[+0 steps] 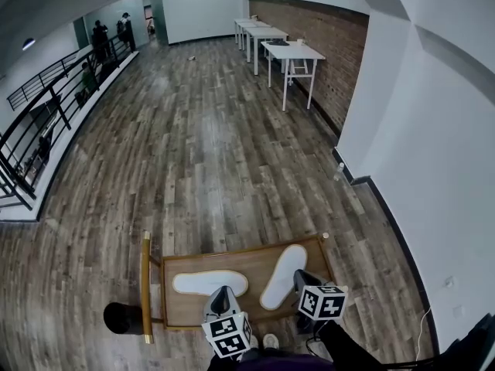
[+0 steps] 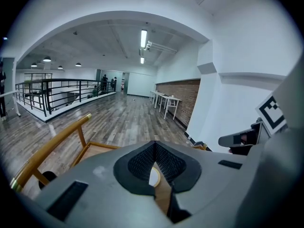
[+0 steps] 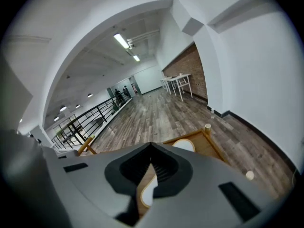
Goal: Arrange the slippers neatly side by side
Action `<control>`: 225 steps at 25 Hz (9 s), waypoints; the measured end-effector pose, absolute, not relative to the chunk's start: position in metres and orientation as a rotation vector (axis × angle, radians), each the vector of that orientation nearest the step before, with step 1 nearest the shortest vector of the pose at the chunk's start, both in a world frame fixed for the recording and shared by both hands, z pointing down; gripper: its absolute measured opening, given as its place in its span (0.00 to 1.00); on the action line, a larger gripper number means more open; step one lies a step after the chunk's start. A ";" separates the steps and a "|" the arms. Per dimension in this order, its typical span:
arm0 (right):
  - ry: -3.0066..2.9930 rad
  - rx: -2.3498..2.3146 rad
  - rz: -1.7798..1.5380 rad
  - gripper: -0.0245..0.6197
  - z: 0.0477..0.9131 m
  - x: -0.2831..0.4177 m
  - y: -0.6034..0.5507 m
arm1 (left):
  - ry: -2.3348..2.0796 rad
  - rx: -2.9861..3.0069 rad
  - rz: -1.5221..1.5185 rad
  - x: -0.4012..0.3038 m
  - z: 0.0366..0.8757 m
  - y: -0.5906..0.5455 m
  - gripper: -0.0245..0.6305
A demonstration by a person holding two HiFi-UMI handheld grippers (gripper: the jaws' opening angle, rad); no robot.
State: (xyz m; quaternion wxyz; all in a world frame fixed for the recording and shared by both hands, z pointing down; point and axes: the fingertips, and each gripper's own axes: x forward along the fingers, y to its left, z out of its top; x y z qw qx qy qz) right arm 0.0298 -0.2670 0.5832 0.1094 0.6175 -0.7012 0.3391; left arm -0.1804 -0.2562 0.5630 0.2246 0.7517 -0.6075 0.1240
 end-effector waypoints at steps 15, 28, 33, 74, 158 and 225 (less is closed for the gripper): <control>-1.682 1.567 1.608 0.22 0.689 0.072 -0.315 | -1.687 2.020 0.431 -0.207 0.580 -0.250 0.04; -1.443 1.470 1.712 0.22 0.740 0.073 -0.320 | -1.710 1.959 0.506 -0.229 0.597 -0.241 0.04; -1.372 1.447 1.668 0.22 0.753 0.067 -0.320 | -1.719 1.935 0.514 -0.236 0.602 -0.240 0.04; -1.523 0.761 1.345 0.07 0.753 -0.027 -0.329 | -1.742 1.909 0.495 -0.260 0.601 -0.248 0.04; -2.108 1.453 1.344 0.04 0.592 -0.025 -0.250 | -0.317 2.269 1.806 -0.203 0.761 -0.299 0.05; -2.023 1.362 1.237 0.04 0.634 -0.019 -0.291 | -1.031 2.025 0.271 -0.150 0.605 -0.263 0.18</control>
